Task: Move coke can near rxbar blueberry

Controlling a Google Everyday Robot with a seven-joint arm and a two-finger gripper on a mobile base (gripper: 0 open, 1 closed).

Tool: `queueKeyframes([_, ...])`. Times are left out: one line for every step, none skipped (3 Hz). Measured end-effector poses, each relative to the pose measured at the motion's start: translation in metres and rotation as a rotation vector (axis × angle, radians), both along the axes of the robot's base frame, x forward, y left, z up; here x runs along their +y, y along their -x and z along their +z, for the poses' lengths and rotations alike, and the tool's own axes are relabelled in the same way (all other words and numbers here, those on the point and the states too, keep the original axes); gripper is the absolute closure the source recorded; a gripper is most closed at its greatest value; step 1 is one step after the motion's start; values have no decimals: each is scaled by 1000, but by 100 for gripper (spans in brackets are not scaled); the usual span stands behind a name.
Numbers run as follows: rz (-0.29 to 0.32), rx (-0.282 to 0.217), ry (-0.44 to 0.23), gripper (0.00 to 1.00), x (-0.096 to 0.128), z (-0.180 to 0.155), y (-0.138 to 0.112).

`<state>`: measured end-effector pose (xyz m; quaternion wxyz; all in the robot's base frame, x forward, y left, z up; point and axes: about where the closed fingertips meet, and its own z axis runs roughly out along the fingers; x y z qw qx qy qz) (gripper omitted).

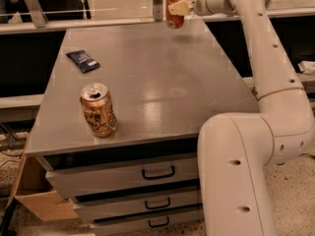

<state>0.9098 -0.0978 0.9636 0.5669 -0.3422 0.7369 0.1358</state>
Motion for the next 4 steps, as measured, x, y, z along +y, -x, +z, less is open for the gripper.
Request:
queueKeyframes([3, 7, 3, 100, 6, -6, -3])
queueKeyframes([14, -6, -13, 100, 18, -5, -7])
queueKeyframes([26, -39, -22, 100, 43, 11, -7])
queueKeyframes([60, -57, -52, 100, 76, 22, 5])
